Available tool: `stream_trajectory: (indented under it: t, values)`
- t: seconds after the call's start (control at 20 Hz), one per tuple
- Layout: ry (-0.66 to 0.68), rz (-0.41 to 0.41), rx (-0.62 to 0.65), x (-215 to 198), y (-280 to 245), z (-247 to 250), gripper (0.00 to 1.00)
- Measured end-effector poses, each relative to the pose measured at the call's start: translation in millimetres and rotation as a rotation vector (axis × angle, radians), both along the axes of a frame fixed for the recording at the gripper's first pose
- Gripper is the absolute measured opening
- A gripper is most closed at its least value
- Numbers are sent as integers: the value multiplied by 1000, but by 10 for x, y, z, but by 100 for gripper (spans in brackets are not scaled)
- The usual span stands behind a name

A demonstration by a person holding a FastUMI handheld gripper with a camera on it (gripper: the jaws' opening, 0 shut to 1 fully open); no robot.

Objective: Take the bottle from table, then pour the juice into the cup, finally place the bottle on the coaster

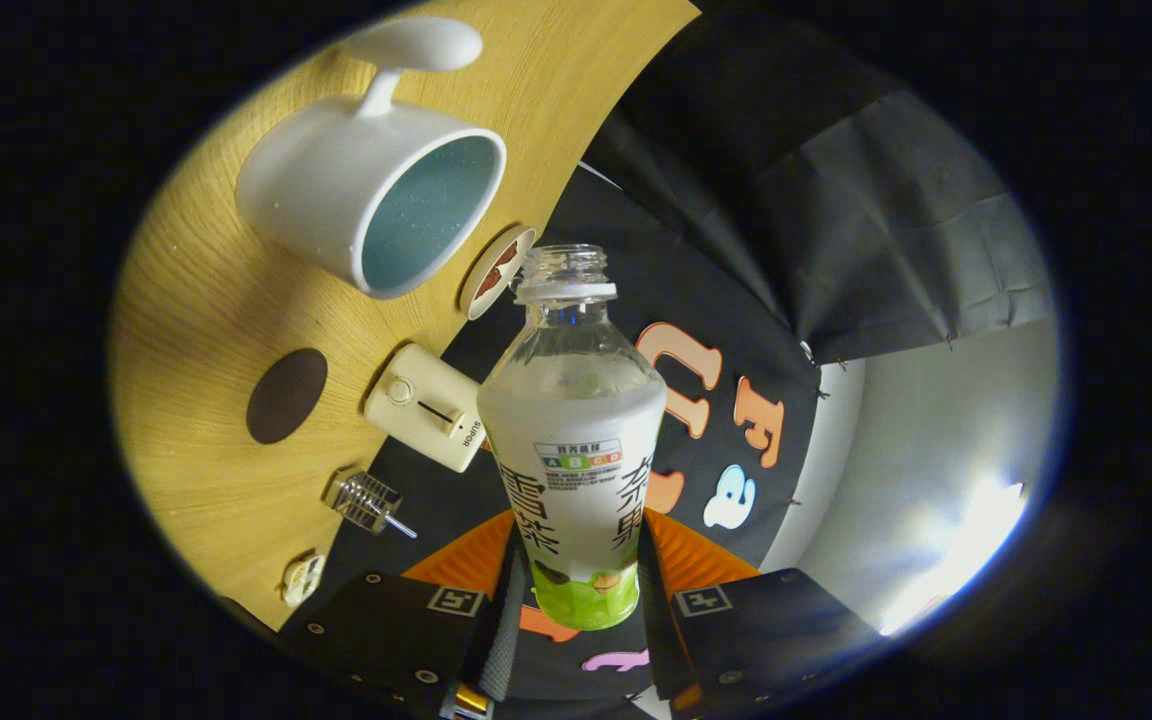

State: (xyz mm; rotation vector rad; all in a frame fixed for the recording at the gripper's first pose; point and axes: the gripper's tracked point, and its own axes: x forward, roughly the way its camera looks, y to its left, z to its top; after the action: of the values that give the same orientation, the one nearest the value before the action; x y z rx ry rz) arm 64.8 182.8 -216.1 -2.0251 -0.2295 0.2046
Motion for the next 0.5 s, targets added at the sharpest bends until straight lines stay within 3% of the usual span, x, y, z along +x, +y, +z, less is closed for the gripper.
stream_trajectory:
  t: [0.15,0.35,0.5]
  values:
    - [77,-61,115,12,-116,-209,55]
    - [225,-195,405,84,-197,-518,55]
    - [238,-251,580,151,-222,-613,55]
